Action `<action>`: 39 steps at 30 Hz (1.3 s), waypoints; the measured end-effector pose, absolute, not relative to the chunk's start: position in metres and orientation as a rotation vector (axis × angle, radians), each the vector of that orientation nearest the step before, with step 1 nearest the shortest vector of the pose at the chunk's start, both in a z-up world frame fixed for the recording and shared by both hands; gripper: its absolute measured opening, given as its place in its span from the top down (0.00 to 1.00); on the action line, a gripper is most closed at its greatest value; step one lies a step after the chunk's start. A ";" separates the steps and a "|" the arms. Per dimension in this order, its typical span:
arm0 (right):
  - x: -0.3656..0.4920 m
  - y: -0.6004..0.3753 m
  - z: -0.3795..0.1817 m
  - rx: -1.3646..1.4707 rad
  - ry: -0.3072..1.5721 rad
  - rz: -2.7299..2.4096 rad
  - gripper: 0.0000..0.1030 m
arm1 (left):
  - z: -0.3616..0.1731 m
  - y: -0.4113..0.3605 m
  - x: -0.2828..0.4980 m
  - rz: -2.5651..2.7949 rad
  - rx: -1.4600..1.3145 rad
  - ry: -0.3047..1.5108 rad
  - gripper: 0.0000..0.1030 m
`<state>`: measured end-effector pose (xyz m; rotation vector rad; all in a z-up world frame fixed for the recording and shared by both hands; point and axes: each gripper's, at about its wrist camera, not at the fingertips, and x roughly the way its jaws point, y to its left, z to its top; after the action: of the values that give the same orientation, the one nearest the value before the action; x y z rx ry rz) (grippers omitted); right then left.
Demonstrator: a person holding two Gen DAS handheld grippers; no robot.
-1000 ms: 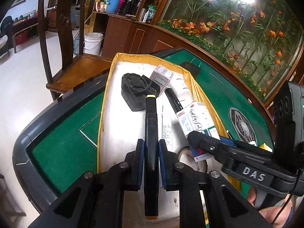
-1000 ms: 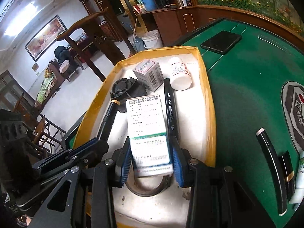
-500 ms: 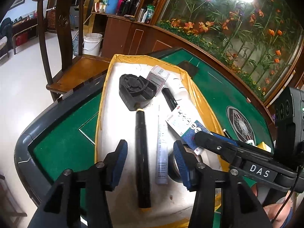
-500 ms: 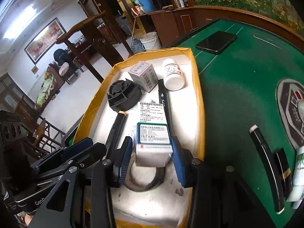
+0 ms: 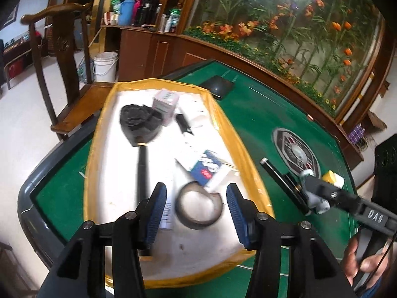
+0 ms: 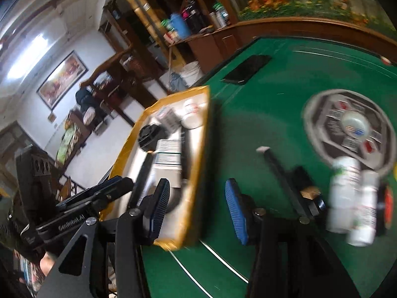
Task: Organize rigid objects
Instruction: 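Move both grippers back toward the pile of items, then grasp a black marker with the left gripper while the right grasps the black gold-banded tube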
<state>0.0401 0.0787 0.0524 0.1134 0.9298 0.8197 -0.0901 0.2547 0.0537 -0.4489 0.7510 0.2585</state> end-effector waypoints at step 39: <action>0.059 -0.136 0.057 0.505 0.830 0.497 0.47 | 0.015 0.116 0.038 0.091 -0.321 1.004 0.75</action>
<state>0.0588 -0.1362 0.0572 0.5047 0.8300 0.4966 0.0379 0.1161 0.0150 -0.3206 1.0036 0.0907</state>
